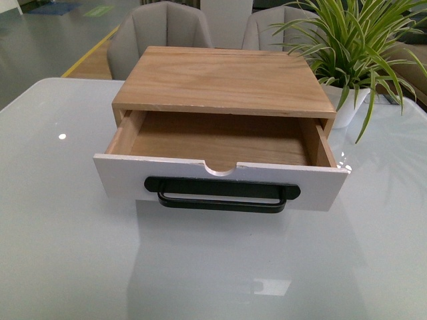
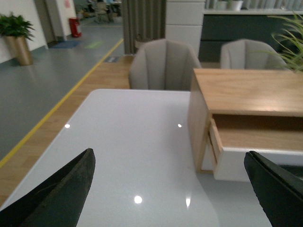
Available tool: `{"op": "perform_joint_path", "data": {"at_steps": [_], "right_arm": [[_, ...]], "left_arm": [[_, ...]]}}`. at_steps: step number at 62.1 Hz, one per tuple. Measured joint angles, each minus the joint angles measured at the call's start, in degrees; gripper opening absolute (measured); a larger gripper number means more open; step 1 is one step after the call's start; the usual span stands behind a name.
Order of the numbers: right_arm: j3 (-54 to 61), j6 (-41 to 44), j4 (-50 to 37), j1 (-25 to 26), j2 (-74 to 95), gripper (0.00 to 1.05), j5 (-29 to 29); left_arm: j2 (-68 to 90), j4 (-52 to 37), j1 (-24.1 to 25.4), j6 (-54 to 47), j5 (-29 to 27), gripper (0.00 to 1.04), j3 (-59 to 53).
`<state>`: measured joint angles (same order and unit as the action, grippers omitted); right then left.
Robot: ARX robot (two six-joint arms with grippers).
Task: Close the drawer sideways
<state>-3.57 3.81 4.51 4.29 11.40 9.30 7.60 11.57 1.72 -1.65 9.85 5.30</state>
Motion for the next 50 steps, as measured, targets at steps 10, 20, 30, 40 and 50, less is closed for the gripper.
{"op": "perform_joint_path", "data": {"at_steps": [10, 20, 30, 40, 50], "right_arm": [[-1.99, 9.53, -13.20, 2.54, 16.15, 0.96, 6.14], [-6.60, 24.24, -26.12, 2.08, 37.44, 0.96, 9.68], [-11.08, 35.87, -31.36, -0.33, 53.44, 0.96, 10.82], [-14.38, 46.73, -32.48, -5.97, 64.41, 0.96, 10.86], [-17.27, 55.67, -32.44, -10.78, 71.65, 0.96, 10.60]], "left_arm": [[16.33, -8.59, -2.54, -3.76, 2.69, 0.96, 0.63], [40.59, -30.88, -5.35, -11.67, 6.82, 0.96, 3.02], [60.17, -42.56, -8.07, -18.91, 9.79, 0.96, 7.26], [70.38, -47.74, -9.88, -25.55, 15.06, 0.96, 10.27], [76.46, -49.57, -11.93, -32.00, 18.34, 0.96, 12.09]]}}
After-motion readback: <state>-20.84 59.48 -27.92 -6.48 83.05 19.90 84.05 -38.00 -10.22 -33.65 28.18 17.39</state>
